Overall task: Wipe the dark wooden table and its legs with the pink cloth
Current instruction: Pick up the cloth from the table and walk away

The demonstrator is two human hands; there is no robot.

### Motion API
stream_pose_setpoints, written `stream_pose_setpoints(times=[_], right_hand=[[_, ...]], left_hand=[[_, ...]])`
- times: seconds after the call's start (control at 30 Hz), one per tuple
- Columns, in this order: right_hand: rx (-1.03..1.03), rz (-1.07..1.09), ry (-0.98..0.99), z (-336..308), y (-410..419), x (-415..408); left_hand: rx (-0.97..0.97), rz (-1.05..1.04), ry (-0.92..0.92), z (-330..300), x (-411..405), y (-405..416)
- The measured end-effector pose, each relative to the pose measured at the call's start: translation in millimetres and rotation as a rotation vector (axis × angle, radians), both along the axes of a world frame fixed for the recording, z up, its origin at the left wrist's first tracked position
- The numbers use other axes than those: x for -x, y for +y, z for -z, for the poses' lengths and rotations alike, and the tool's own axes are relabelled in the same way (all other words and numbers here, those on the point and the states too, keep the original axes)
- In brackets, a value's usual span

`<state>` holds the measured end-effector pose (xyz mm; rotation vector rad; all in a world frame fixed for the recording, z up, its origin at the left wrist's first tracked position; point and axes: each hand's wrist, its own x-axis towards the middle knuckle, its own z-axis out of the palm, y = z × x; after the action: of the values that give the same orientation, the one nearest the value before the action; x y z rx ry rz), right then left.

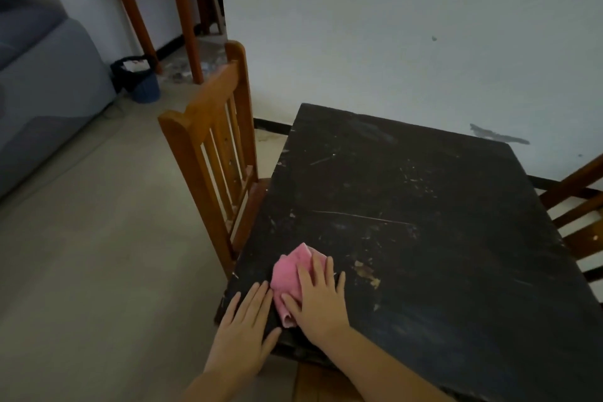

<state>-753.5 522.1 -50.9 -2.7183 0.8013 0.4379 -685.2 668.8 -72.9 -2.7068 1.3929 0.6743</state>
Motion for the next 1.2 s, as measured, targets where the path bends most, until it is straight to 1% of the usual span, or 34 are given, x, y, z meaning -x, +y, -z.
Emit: stream_pose_setpoints(times=[0.07,0.1,0.17,0.23,0.27,0.3,0.33,0.37,0.4,0.43,0.53,0.6,0.67,0.77,0.87,0.97,1.07,1.13,1.2], right_hand=[[0.033,0.009,-0.09,5.5,3.5,-1.6],[0.016,0.021,-0.136,5.9,5.6,-3.6],[-0.098,0.057,-0.196,3.0,8.4,-9.8],[-0.224,0.08,-0.185,-5.4,9.2,-20.5],[-0.251,0.092,-0.152,-12.3,8.5,-25.4],[-0.25,0.115,-0.105,-21.0,6.9,-30.1],[-0.246,0.134,-0.084,-30.5,6.1,-34.3],[-0.261,0.134,-0.11,-39.8,7.2,-38.4],[-0.296,0.102,-0.164,-49.6,10.9,-41.9],[-0.323,0.044,-0.212,-61.1,16.5,-46.1],[-0.316,-0.175,-0.307,-90.0,48.5,-68.5],[-0.349,-0.281,-0.342,-103.9,79.5,-88.7],[-0.388,-0.368,-0.339,-113.6,118.5,-111.6],[-0.268,-0.546,-0.361,-119.7,176.9,-148.4],[-0.279,-0.679,-0.397,-126.4,235.6,-185.5],[-0.321,-0.805,-0.41,-133.1,293.8,-224.2],[-0.423,-0.904,-0.404,-129.3,350.6,-258.5],[-0.475,-0.948,-0.366,-129.7,385.0,-276.9],[-0.457,-0.999,-0.313,-129.3,416.7,-295.0]], left_hand=[[-0.025,0.015,0.028,3.4,0.7,-0.3],[-0.01,0.018,0.028,3.7,0.8,-0.1],[-0.013,0.028,-0.006,8.9,0.0,2.8],[-0.005,0.006,0.01,-9.2,0.7,2.5],[0.003,0.012,-0.011,-18.0,-1.3,3.9],[0.062,0.045,-0.08,-18.7,-3.5,9.0],[0.099,0.036,-0.104,-24.4,-5.7,17.1],[0.156,0.012,-0.112,-31.6,-8.0,27.9],[0.159,-0.007,-0.145,-42.9,-12.2,41.1],[0.122,-0.086,-0.147,-52.5,-15.9,57.2],[0.075,-0.246,-0.155,-66.3,-27.4,121.4],[0.1,-0.339,-0.189,-79.9,-37.4,165.6],[0.142,-0.464,-0.226,-92.3,-46.5,212.3],[0.216,-0.628,-0.241,-105.6,-59.4,273.5],[0.242,-0.771,-0.292,-113.6,-72.4,332.3],[0.246,-0.904,-0.332,-117.2,-81.8,394.8],[0.245,-1.031,-0.348,-118.5,-87.7,450.2],[0.255,-1.098,-0.348,-119.6,-91.5,480.6],[0.254,-1.154,-0.349,-121.1,-96.1,506.5]])
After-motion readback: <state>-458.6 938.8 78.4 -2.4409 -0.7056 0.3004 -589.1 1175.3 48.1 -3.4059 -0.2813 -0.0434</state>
